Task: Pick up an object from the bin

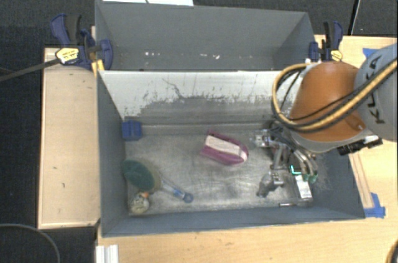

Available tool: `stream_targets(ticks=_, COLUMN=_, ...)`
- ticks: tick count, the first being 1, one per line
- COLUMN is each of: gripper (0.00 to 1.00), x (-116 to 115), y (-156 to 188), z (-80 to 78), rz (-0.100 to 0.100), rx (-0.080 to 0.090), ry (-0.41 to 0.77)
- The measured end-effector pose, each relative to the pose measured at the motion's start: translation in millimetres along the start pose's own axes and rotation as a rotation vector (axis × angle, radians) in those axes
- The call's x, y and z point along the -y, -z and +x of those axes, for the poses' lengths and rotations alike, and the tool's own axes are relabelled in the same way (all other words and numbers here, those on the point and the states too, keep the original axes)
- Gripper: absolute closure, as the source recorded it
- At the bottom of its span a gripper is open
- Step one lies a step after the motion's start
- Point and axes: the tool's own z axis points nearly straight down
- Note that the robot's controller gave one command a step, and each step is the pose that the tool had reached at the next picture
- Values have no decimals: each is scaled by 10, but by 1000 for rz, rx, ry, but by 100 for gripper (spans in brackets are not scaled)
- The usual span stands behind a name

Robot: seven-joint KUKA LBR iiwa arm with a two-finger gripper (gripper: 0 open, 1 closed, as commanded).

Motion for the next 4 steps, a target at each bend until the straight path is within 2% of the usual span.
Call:
stream_targets(ticks=1, gripper=0, x=-552, y=-804, z=-540, rz=0, rx=20, ry=40)
stream_targets(ticks=2, gripper=0, x=-674, y=-800, z=-597, rz=-2, rx=20, ry=-98)
stream_targets(ticks=3, gripper=0, x=-885, y=-808, z=-896, rz=-1, rx=5, ry=-242)
stream_targets(ticks=4, gripper=100, x=-888, y=-797, z=-902, rz=-2, rx=6, ry=-238)
